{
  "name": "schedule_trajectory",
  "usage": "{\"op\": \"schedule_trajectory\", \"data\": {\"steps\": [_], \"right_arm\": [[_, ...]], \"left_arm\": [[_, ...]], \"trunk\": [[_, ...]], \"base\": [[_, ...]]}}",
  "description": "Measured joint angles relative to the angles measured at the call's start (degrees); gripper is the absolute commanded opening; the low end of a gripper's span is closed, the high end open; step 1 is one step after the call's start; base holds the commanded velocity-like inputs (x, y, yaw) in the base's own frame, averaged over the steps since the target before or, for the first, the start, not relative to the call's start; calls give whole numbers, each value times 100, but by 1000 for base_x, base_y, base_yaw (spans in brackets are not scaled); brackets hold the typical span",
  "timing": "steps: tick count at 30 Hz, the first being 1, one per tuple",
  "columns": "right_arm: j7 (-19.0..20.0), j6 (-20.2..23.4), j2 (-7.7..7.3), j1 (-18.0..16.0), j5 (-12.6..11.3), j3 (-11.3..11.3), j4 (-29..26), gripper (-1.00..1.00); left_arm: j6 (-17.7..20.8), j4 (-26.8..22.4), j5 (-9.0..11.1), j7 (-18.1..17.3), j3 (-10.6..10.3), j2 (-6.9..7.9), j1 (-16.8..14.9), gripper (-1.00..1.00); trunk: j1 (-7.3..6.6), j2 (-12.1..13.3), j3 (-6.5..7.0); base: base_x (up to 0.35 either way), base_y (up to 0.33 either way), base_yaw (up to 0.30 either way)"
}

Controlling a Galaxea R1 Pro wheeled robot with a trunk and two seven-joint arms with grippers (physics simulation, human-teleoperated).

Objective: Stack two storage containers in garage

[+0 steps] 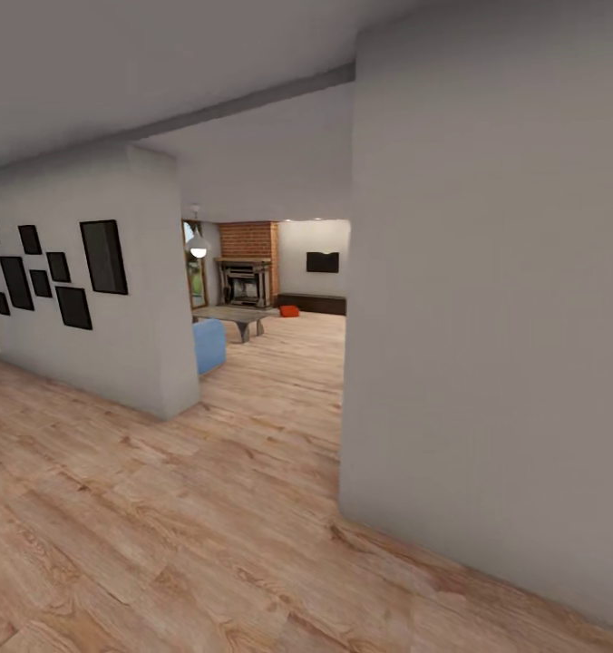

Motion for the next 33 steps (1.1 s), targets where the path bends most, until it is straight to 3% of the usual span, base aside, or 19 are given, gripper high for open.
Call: {"op": "schedule_trajectory", "data": {"steps": [28,33], "right_arm": [[0,16,13,0,31,14,0,100],[0,16,10,0,39,18,0,100]], "left_arm": [[0,0,1,-4,-3,2,0,100],[-4,0,0,-3,0,2,0,100]], "trunk": [[0,0,0],[0,0,0]], "base": [[323,0,3],[323,0,173]]}}
